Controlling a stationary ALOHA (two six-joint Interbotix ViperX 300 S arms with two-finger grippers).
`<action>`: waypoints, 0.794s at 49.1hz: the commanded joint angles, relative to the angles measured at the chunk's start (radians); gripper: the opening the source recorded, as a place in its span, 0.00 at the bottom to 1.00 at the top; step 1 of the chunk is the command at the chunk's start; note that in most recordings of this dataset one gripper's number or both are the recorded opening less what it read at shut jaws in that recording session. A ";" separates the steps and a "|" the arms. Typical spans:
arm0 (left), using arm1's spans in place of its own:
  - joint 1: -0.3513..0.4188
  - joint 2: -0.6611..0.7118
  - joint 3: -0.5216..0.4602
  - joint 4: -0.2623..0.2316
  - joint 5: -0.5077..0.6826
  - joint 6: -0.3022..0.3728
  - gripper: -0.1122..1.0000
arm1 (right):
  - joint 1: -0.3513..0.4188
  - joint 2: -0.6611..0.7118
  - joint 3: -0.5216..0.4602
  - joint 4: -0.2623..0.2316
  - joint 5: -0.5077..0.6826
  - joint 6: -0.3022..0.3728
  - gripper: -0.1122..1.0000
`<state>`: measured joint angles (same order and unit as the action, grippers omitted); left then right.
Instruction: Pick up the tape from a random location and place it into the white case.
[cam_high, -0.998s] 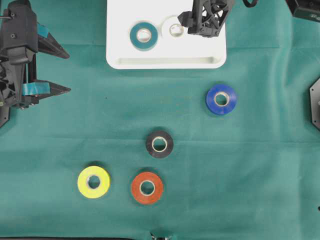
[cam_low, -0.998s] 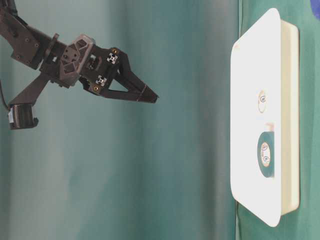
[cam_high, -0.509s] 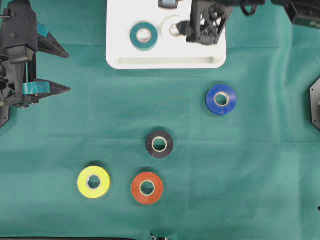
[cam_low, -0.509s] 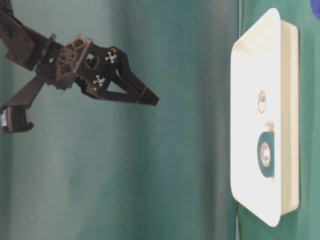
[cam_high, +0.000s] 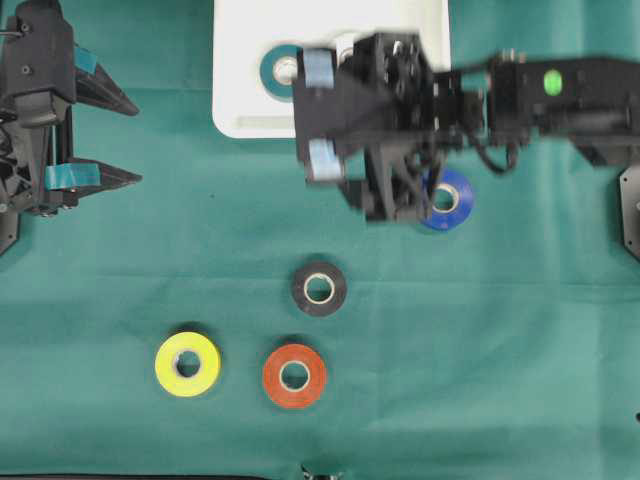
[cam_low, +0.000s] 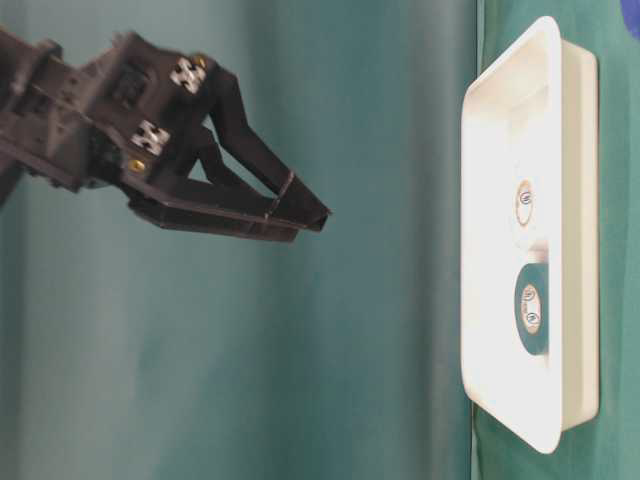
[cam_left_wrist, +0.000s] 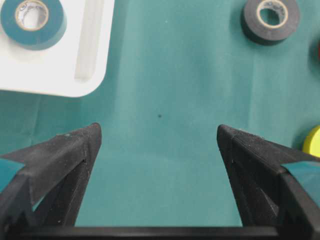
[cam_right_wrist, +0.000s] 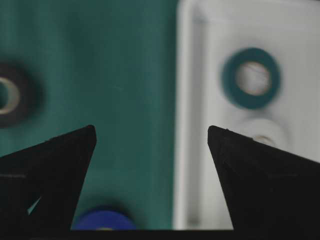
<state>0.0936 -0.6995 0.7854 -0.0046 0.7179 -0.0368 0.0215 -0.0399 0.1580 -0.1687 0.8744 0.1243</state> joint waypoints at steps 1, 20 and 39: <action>0.003 -0.002 -0.021 0.002 -0.006 0.000 1.00 | 0.026 -0.026 -0.009 -0.008 -0.009 0.018 0.90; 0.008 -0.006 -0.021 0.000 -0.005 0.000 1.00 | 0.028 -0.080 0.028 -0.014 0.008 0.032 0.90; 0.011 -0.011 -0.018 0.002 -0.006 -0.002 1.00 | 0.028 -0.322 0.259 -0.014 -0.015 0.107 0.90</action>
<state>0.0997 -0.7072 0.7854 -0.0046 0.7179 -0.0383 0.0476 -0.2915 0.3912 -0.1795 0.8728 0.2178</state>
